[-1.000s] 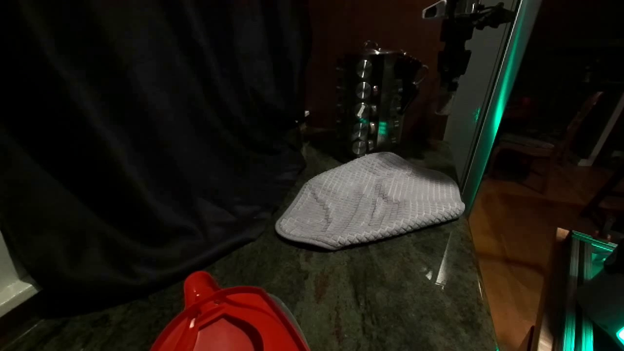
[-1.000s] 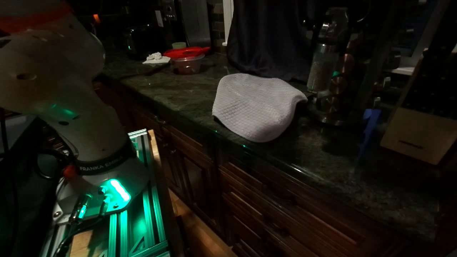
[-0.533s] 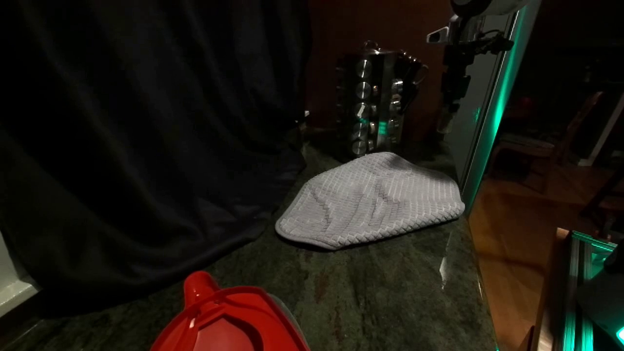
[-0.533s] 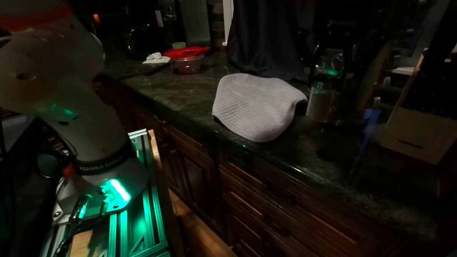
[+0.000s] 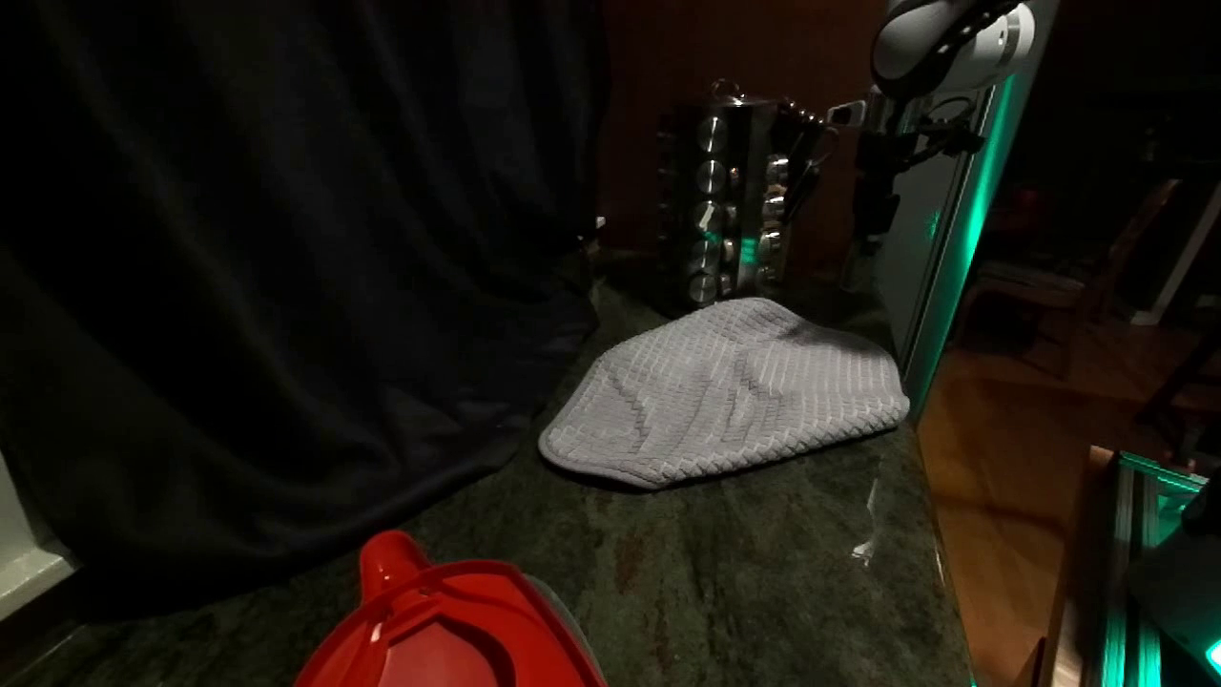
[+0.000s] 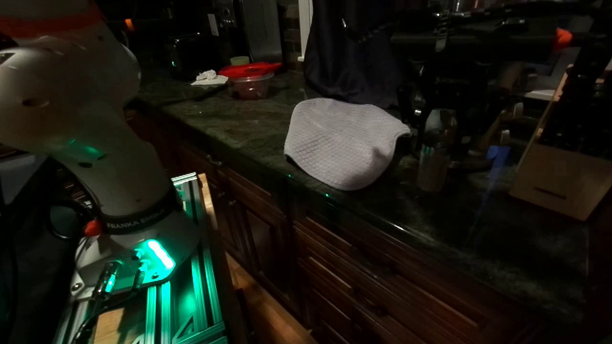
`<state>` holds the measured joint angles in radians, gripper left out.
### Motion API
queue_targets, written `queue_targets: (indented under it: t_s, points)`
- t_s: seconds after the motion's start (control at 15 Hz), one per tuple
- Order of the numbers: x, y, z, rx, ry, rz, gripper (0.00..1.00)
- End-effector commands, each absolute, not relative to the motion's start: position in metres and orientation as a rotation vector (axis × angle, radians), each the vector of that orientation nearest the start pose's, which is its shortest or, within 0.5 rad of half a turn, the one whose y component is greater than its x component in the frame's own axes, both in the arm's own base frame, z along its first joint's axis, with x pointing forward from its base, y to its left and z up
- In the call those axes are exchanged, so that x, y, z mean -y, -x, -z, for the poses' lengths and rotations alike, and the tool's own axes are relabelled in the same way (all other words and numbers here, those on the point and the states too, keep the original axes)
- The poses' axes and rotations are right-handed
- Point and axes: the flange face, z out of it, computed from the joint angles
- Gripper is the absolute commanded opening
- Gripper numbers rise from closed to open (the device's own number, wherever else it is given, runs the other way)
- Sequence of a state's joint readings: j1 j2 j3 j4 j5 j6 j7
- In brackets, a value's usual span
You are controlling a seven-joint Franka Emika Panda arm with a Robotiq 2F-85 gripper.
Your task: Remove one glass jar from the stand on the right and put it on the countertop.
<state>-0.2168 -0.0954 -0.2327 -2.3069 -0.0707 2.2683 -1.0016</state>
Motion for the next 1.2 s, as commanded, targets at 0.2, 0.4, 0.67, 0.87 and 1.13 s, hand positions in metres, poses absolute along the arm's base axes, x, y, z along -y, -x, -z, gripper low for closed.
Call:
queue_targets:
  t_s: [0.2,0.4,0.67,0.87,1.13]
  points:
    - [0.219,-0.459,-0.353,0.872,3.06,-0.014,0.25]
    - [0.219,-0.461,-0.344,0.878,3.049,-0.039,0.25]
    - [0.215,-0.461,-0.344,0.903,3.037,-0.055,0.76]
    - [0.213,-0.463,-0.357,0.911,3.041,-0.028,0.98]
    - [0.207,-0.444,-0.393,0.84,3.034,-0.04,1.0]
